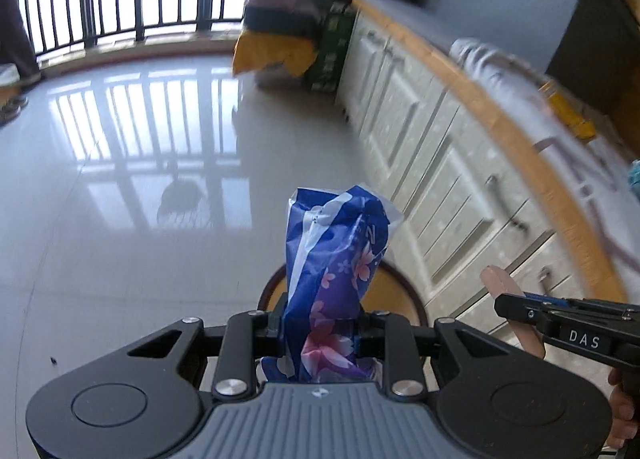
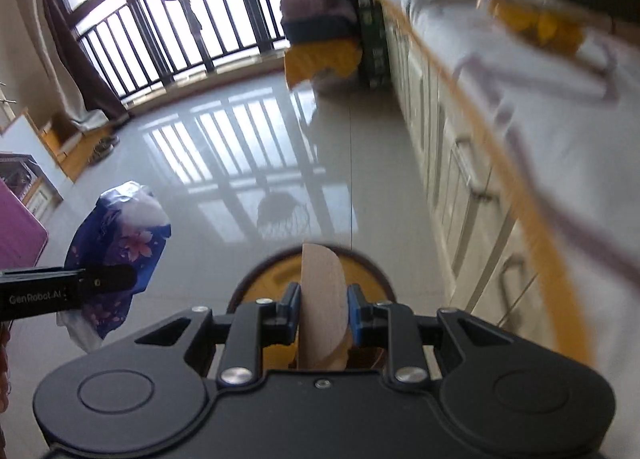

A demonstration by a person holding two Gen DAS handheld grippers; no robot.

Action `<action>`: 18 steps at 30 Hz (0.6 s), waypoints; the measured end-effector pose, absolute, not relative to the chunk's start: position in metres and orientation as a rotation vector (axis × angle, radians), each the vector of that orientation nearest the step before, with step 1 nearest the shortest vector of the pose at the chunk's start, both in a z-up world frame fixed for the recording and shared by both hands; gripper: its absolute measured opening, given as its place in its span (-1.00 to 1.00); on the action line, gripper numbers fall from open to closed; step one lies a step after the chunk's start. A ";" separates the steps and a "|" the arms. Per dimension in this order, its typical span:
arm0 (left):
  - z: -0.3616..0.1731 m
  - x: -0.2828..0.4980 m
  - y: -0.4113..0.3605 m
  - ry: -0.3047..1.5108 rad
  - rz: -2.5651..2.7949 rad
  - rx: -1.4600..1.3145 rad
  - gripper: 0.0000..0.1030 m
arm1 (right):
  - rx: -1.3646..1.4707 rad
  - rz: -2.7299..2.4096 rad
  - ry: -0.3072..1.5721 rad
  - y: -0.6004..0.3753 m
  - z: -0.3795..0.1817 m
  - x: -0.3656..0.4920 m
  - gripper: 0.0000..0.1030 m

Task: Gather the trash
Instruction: 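Lift the purple bag and cardboard strip and carry them to the wastebasket, then open both tools over the wastebasket to drop the bag and strip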

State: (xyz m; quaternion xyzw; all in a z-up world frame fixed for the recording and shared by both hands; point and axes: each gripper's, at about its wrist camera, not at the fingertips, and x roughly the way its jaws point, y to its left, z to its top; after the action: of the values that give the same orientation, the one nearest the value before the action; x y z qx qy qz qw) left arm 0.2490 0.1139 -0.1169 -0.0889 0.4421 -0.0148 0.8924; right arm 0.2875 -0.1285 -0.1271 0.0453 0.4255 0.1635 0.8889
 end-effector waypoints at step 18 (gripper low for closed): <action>-0.249 0.324 0.071 1.153 -0.215 -0.177 -0.42 | 0.151 0.257 1.037 -0.124 -0.207 0.341 -0.51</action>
State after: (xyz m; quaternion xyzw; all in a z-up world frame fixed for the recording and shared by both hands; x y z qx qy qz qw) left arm 0.3242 0.0713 -0.2487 -0.0833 0.5435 -0.1011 0.8292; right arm 0.3414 -0.1244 -0.2067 0.0721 0.4935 0.1222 0.8581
